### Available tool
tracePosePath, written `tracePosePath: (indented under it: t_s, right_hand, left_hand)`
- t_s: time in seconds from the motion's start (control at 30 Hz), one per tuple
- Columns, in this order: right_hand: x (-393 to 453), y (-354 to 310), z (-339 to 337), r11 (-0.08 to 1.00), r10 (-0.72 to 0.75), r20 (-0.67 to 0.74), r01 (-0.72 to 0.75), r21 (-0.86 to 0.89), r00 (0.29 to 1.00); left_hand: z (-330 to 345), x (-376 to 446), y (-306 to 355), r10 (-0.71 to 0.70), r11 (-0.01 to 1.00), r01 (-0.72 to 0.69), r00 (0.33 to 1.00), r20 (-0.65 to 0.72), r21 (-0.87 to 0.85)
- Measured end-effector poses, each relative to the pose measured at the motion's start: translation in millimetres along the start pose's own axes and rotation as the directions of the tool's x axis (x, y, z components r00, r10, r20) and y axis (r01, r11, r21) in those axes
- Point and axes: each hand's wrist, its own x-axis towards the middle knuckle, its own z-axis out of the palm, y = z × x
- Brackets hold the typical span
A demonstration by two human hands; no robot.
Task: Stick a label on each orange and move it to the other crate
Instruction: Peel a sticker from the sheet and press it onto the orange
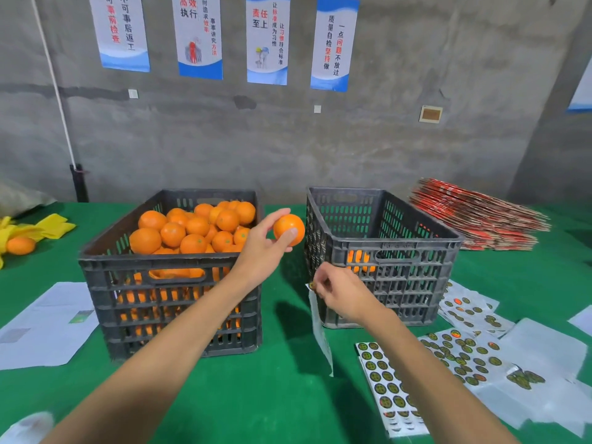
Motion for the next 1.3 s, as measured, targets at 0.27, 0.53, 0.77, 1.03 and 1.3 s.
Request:
tracePosePath:
  t_s: [0.27, 0.53, 0.77, 1.03, 1.3]
  right_hand:
    - [-6, 2, 21, 0.957, 0.144, 0.073, -0.157, 0.245, 0.987]
    - [21, -50, -16, 0.456, 0.274, -0.144, 0.003, 0.890, 0.951]
    - [34, -75, -27, 0.510, 0.314, -0.259, 0.067, 0.857, 0.913]
    - [34, -82, -33, 0.621, 0.313, -0.334, 0.075, 0.780, 0.889]
    - [41, -74, -41, 0.253, 0.232, 0.081, -0.140, 0.957, 0.969]
  left_hand:
    - [0, -5, -4, -0.028, 1.000, 0.028, 0.999, 0.025, -0.010]
    - [3, 0, 2, -0.051, 0.999, 0.051, 0.998, -0.039, -0.011]
    - [4, -1, 11, -0.106, 0.991, 0.100, 0.992, -0.065, -0.094]
    - [-2, -8, 12, 0.057, 0.998, -0.056, 0.995, -0.083, 0.011]
    - [-9, 4, 13, 0.070, 0.992, -0.068, 0.998, -0.010, 0.106]
